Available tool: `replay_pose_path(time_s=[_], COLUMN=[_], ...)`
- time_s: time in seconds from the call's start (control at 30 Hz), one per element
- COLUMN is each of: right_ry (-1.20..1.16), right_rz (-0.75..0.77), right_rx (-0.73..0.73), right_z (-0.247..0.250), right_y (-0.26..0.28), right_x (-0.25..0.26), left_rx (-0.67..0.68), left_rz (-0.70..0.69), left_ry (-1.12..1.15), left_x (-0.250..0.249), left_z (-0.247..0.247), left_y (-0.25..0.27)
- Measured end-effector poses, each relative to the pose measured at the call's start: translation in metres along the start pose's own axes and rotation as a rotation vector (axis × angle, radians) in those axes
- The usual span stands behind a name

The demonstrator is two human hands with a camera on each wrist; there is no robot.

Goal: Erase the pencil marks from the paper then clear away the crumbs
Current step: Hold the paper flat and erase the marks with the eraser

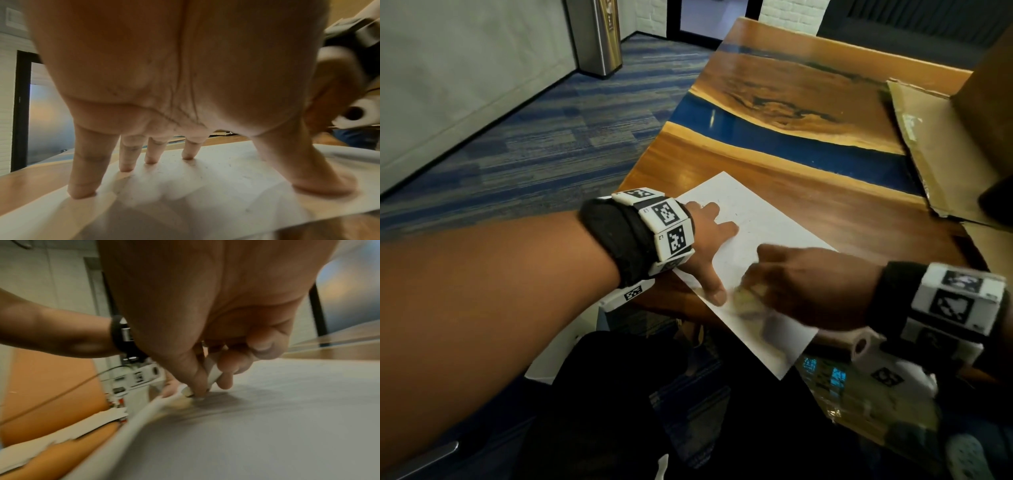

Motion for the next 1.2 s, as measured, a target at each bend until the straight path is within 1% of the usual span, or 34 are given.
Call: replay_pose_path(time_s=[0.03,0.1,0.13,0.17,0.2,0.27,0.3,0.33,0.43,0.47,0.5,0.53,0.6,0.63,0.67,0.73,0.77,0.8,0.83,0.9,0.93,0.97,1.03,1.07,1.1,1.17,1.2], right_ry=[0.030,0.102,0.128,0.102,0.051,-0.014,-0.008,-0.001,0.060,0.093,0.086,0.048,0.013,0.018,0.025,0.029,0.043,0.044,0.027,-0.002,-0.005,0.029,0.064,0.073,0.071,0.062,0.030], right_rz=[-0.077,-0.304,-0.334,-0.309,-0.209,0.041,0.091,0.060,-0.237,-0.270,-0.246,-0.168,0.010,0.046,0.010,-0.159,-0.206,-0.197,-0.138,0.033,0.043,-0.001,-0.121,-0.144,-0.118,0.035,0.063], right_rx=[-0.023,-0.067,-0.065,-0.067,-0.070,-0.024,0.005,0.008,-0.092,-0.111,-0.122,-0.111,-0.033,-0.014,-0.027,-0.085,-0.101,-0.108,-0.093,-0.039,-0.009,-0.011,-0.090,-0.128,-0.140,-0.054,0.000], right_z=[0.003,0.011,0.010,0.012,0.009,0.000,-0.006,-0.004,0.013,0.014,0.015,0.012,0.002,-0.001,0.002,0.012,0.013,0.013,0.009,0.001,0.000,0.005,0.015,0.018,0.018,0.002,-0.005], right_y=[-0.002,0.002,0.005,0.005,0.003,0.006,0.006,0.005,0.005,0.007,0.008,0.007,0.009,0.009,0.005,0.004,0.006,0.007,0.007,0.010,0.010,0.008,0.009,0.010,0.010,0.007,0.009], right_x=[-0.021,-0.066,-0.072,-0.062,-0.039,0.016,0.024,0.017,-0.042,-0.049,-0.042,-0.025,0.011,0.014,0.003,-0.031,-0.040,-0.035,-0.021,0.016,0.017,0.006,-0.022,-0.025,-0.015,0.026,0.040], left_rx=[0.003,0.007,0.004,0.001,0.001,0.003,0.005,0.009,0.006,0.006,0.008,0.011,0.012,0.014,0.014,0.012,0.012,0.011,0.013,0.018,0.014,0.009,0.005,0.007,0.008,0.012,0.014], left_rz=[0.004,0.013,0.013,0.013,0.011,0.009,0.011,0.011,0.012,0.010,0.011,0.011,0.009,0.009,0.010,0.012,0.014,0.016,0.016,0.007,0.005,0.003,0.000,-0.001,-0.003,-0.003,-0.006], left_ry=[-0.002,-0.008,-0.007,-0.003,0.008,0.025,0.025,0.022,0.008,0.008,0.011,0.019,0.036,0.035,0.030,0.020,0.015,0.012,0.018,0.033,0.030,0.023,0.014,0.013,0.014,0.027,0.035], left_x=[0.000,0.001,0.000,0.001,0.001,0.000,0.000,-0.001,0.000,-0.001,-0.001,-0.001,-0.001,-0.002,-0.002,-0.002,-0.002,-0.002,-0.001,-0.002,-0.002,-0.001,-0.001,-0.001,-0.001,0.000,0.000], left_z=[0.000,-0.001,0.000,0.001,0.001,0.001,0.002,0.001,0.002,0.002,0.002,0.002,0.003,0.003,0.003,0.003,0.003,0.003,0.003,0.002,0.002,0.002,0.001,0.000,-0.001,-0.002,-0.002], left_y=[0.000,0.001,0.002,0.001,0.001,0.000,0.000,0.000,0.001,0.002,0.002,0.003,0.003,0.003,0.003,0.003,0.004,0.005,0.005,0.005,0.003,0.002,0.001,0.001,0.001,0.002,0.002])
Point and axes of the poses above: each hand's wrist, its own y-axis away from the middle knuckle, its own z-axis out of the back of the hand, x = y × z, the point moved 10 cm from there along -y, towards the middle knuckle, and after that the axes turned 1 degree about y, right-handed, at the moved point
